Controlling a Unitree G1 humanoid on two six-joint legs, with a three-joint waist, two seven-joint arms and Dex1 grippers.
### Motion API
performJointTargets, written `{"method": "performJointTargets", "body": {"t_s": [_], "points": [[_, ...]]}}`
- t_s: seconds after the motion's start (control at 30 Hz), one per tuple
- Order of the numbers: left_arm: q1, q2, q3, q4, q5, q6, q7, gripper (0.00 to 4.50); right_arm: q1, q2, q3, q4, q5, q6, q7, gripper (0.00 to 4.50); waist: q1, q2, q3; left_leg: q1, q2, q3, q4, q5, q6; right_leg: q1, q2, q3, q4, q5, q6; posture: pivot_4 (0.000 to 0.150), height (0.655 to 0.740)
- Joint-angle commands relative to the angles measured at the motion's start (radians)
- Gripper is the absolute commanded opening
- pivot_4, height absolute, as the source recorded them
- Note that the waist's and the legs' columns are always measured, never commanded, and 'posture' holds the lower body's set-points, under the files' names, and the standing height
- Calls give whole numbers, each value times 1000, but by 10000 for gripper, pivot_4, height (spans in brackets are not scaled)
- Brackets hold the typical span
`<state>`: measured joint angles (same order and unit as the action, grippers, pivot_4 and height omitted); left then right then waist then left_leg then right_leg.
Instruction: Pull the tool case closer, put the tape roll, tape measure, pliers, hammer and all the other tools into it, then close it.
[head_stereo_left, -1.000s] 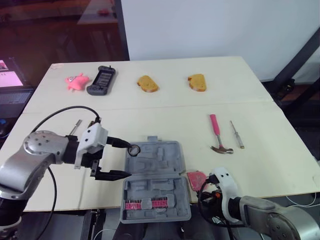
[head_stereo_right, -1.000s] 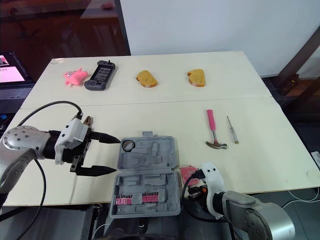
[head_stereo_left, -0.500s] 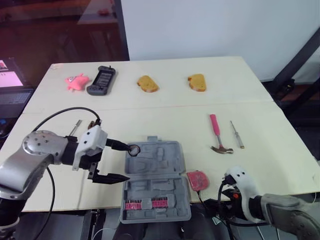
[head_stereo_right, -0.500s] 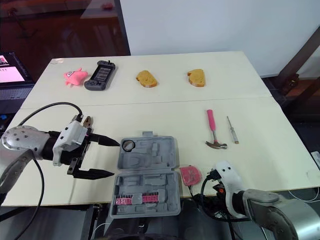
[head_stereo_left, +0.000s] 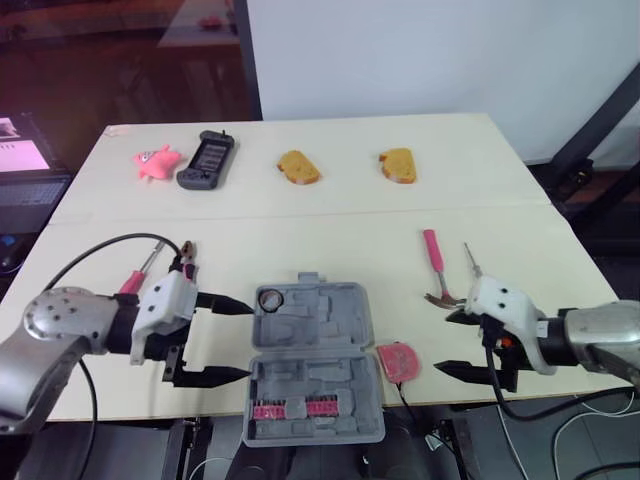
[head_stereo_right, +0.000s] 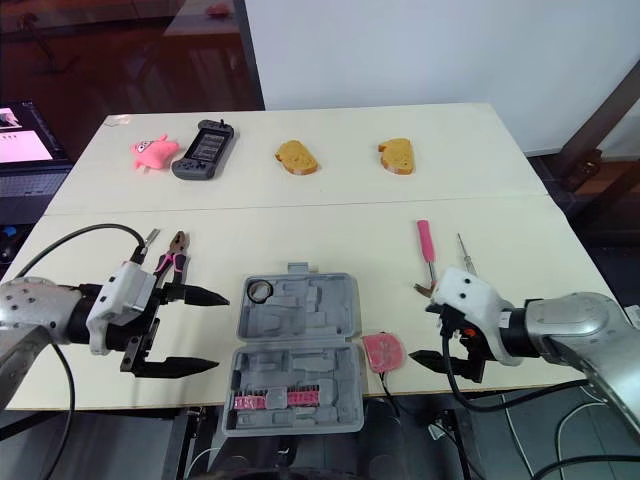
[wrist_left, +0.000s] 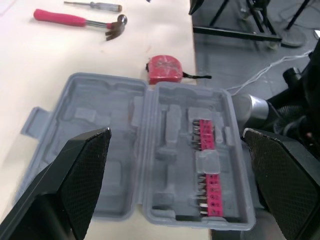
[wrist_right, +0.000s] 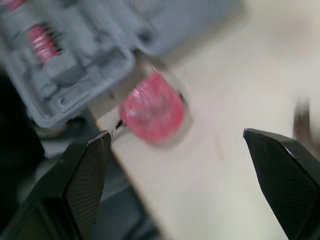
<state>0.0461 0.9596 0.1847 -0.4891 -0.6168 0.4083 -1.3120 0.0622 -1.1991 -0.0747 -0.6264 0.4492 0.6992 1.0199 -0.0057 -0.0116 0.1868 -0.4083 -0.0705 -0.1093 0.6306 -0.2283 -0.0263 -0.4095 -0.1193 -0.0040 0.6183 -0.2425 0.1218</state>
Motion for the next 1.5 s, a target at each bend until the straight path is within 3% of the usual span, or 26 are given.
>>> {"method": "performJointTargets", "body": {"t_s": [0.03, 0.17, 0.33, 0.97, 1.13, 1.33, 1.5], "points": [[20, 3, 48, -51, -18, -5, 26, 45000, -89, -4, 145, 131, -145, -246, 131, 44613, -3, -1, 0, 0, 0, 0, 0, 0, 0, 0, 0, 0, 0, 0, 0, 1500, 7400], [52, -1, 65, -81, -21, 0, 57, 45000, -222, 97, 317, 322, -285, -458, 201, 44613, -7, 0, 0, 1, 1, 0, 0, 0, 0, 0, 0, 0, -1, 1, -1, 1500, 7400], [77, 1, 77, -110, -32, 22, 97, 45000, -269, 180, 392, 441, -376, -570, 212, 44613, -4, 0, 1, 0, 0, 0, -1, 0, 0, -1, 1, 0, -1, 1, -1, 1500, 7400], [102, 9, 89, -127, -5, 23, 140, 45000, -299, 334, 464, 506, -446, -529, 220, 44613, -3, 0, 1, 1, 0, -1, 0, 0, 0, 0, 1, 1, 0, 1, -1, 1500, 7400], [94, 7, 83, -121, -2, 21, 141, 45000, -300, 341, 467, 535, -467, -526, 212, 29263, -5, 0, 0, 1, 0, -1, 0, 0, 0, 0, 1, 1, 0, 1, -1, 1500, 7400], [71, 5, 72, -109, -2, 20, 141, 45000, -309, 345, 456, 531, -477, -530, 205, 29029, -5, 0, 0, 2, 0, -1, 0, 0, 0, 1, 1, 1, 0, 1, -1, 1500, 7400], [65, 3, 69, -98, 2, 14, 135, 45000, -331, 342, 394, 437, -405, -405, 212, 29029, -5, 0, 0, 2, 0, -1, 0, 0, 0, 1, 1, 1, 0, 1, -1, 1500, 7400]]}}
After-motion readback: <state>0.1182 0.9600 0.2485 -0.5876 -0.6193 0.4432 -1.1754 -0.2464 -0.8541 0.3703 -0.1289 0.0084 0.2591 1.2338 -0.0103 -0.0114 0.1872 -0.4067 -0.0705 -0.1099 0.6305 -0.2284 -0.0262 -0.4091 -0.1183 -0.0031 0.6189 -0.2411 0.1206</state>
